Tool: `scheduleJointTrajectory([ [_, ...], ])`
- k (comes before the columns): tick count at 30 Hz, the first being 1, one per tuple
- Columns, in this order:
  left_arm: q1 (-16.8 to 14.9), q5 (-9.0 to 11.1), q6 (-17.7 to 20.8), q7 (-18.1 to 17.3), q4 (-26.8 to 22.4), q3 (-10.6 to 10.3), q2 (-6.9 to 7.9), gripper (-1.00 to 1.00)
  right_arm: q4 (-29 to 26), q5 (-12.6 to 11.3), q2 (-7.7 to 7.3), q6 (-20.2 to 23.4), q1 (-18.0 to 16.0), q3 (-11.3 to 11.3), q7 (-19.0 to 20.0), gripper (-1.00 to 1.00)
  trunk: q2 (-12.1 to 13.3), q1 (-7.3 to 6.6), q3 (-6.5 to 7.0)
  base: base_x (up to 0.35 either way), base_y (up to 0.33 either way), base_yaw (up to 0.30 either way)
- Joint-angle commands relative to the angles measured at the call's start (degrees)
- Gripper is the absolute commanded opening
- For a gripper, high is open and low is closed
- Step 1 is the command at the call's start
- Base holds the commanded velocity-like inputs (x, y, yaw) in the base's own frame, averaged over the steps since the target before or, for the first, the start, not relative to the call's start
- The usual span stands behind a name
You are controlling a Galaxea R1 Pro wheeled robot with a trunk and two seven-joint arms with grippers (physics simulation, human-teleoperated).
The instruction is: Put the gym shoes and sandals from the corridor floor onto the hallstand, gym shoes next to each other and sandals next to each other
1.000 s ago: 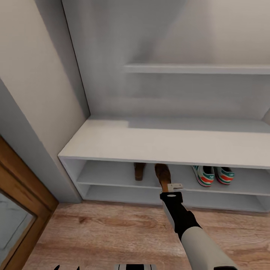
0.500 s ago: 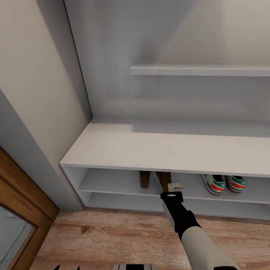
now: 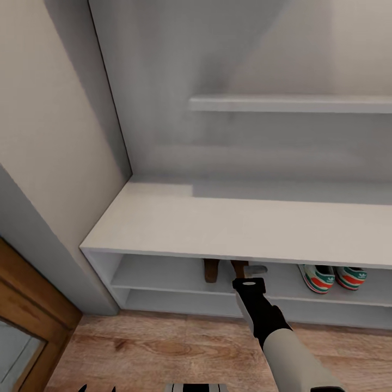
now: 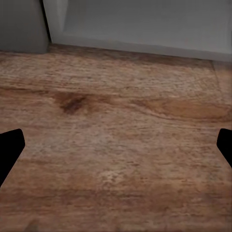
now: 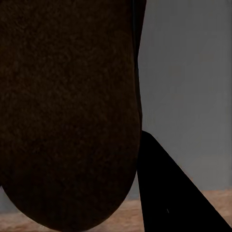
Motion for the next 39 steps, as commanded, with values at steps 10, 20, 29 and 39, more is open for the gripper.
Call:
scheduleJointTrajectory([
  [10, -0.1, -0.5, -0.3, -0.3, 0.0, 0.5, -0.04, 1.0, 0.4, 0.0, 0.06, 0.3, 0.0, -0.2, 0.1, -1.0, 0.0, 0.01, -0.05, 0.121, 0.07, 0.0],
  [20, -0.1, -0.5, -0.3, -0.3, 0.0, 0.5, -0.03, 1.0, 0.4, 0.0, 0.06, 0.3, 0.0, -0.2, 0.2, -1.0, 0.0, 0.01, -0.05, 0.006, 0.004, 0.0],
  [29, -0.1, -0.5, -0.3, -0.3, 0.0, 0.5, -0.04, 1.0, 0.4, 0.0, 0.06, 0.3, 0.0, -0.2, 0.2, -1.0, 0.0, 0.01, -0.05, 0.0, 0.062, 0.0],
  [39, -0.1, -0.5, -0.3, -0.3, 0.0, 0.5, -0.04, 1.0, 0.3, 0.1, 0.06, 0.3, 0.0, -0.3, 0.1, 1.0, 0.0, 0.01, -0.05, 0.0, 0.003, 0.0],
])
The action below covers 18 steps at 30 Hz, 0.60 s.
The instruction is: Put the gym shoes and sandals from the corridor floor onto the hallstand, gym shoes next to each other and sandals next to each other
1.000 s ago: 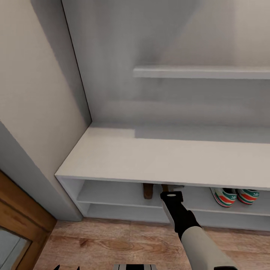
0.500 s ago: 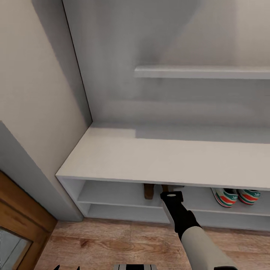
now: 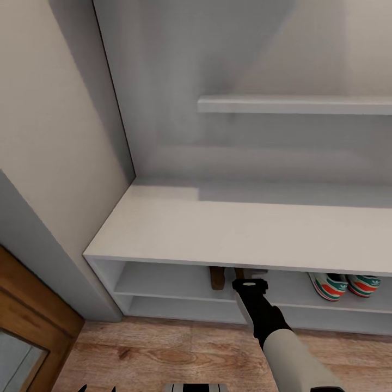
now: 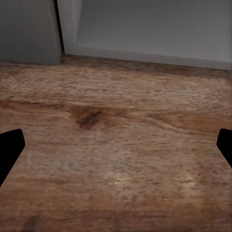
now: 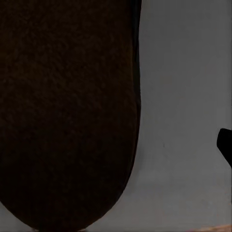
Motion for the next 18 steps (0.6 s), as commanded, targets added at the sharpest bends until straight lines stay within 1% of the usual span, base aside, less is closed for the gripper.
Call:
scheduleJointTrajectory([
  [1, -0.1, -0.5, -0.3, -0.3, 0.0, 0.5, -0.04, 1.0, -0.1, 0.6, 0.06, 0.5, 0.0, -0.2, 0.1, 1.0, 0.0, -0.01, -0.05, 0.0, 0.0, 0.0],
  [13, -0.1, -0.5, -0.3, -0.3, 0.0, 0.5, -0.04, 1.0, 0.0, 0.6, 0.06, 0.5, 0.0, -0.1, 0.1, 1.0, 0.0, -0.01, -0.05, -0.001, 0.0, 0.0],
  [16, -0.1, -0.5, -0.3, -0.3, 0.0, 0.5, -0.04, 1.0, 0.0, 0.6, 0.06, 0.5, 0.0, -0.1, 0.1, 1.0, 0.0, -0.01, -0.05, -0.109, -0.015, 0.0],
  [18, -0.1, -0.5, -0.3, -0.3, 0.0, 0.5, -0.04, 1.0, 0.0, 0.6, 0.06, 0.5, 0.0, -0.1, 0.1, 1.0, 0.0, -0.01, -0.05, -0.234, -0.052, 0.0],
])
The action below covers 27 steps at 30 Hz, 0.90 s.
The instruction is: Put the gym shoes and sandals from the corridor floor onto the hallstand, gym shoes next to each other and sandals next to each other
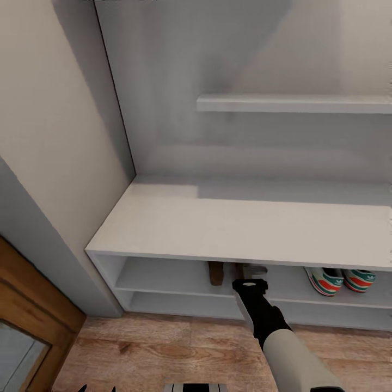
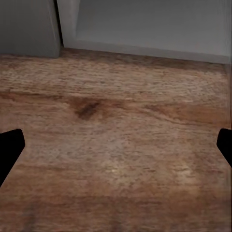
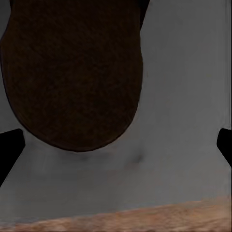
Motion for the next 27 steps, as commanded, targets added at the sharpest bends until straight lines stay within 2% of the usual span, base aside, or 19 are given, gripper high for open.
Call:
scheduleJointTrajectory([
  [1, -0.1, -0.5, -0.3, -0.3, 0.0, 0.5, -0.04, 1.0, -0.1, 0.6, 0.06, 0.5, 0.0, -0.2, 0.1, 1.0, 0.0, -0.04, -0.04, -0.295, -0.071, 0.0],
  [27, -0.1, -0.5, -0.3, -0.3, 0.0, 0.5, -0.04, 1.0, 0.0, 0.6, 0.06, 0.5, 0.0, -0.2, 0.1, 1.0, 0.0, -0.04, -0.04, -0.32, -0.013, 0.0],
])
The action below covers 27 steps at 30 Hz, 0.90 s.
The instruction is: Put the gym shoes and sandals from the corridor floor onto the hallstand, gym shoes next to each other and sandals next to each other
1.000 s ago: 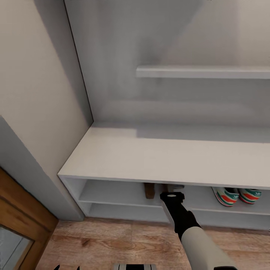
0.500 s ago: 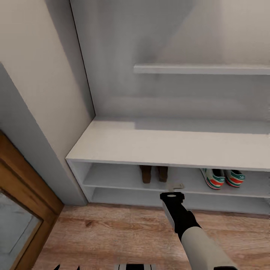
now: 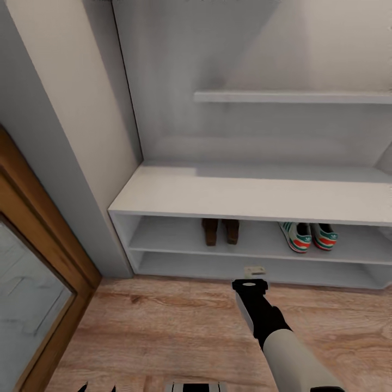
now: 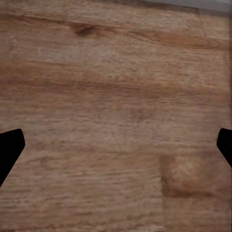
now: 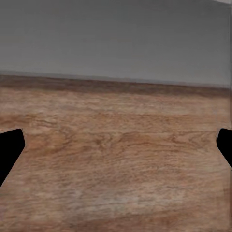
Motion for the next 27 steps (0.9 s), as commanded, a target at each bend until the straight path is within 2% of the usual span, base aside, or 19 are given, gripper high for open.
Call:
scheduleJointTrajectory([
  [1, -0.1, -0.5, -0.3, -0.3, 0.0, 0.5, -0.04, 1.0, -0.1, 0.6, 0.06, 0.5, 0.0, -0.2, 0.1, 1.0, 0.0, -0.05, -0.04, -0.326, 0.0, 0.0],
  [15, -0.1, -0.5, -0.3, -0.3, 0.0, 0.6, -0.04, 1.0, 0.4, 0.5, 0.06, 0.4, 0.0, -0.1, 0.2, 1.0, 0.0, -0.05, -0.04, -0.316, 0.0, 0.0],
  [22, -0.1, -0.3, -0.3, -0.3, 0.0, 0.6, -0.04, 1.0, 1.7, 0.5, 0.06, 0.3, 0.0, 0.0, 0.2, 1.0, 0.0, -0.05, -0.04, -0.108, 0.0, 0.0],
  [24, -0.1, -0.3, -0.3, -0.3, 0.0, 0.7, -0.04, 1.0, 2.4, 0.6, 0.06, -0.2, 0.0, -0.1, 0.2, 1.0, 0.0, -0.05, -0.04, -0.027, 0.0, 0.0],
  [27, -0.1, 0.0, -0.3, -0.3, 0.0, 0.9, -0.04, 1.0, 5.3, 0.6, 0.06, -4.7, 0.0, -0.1, 0.2, 1.0, 0.0, -0.05, -0.04, -0.007, 0.0, 0.0],
])
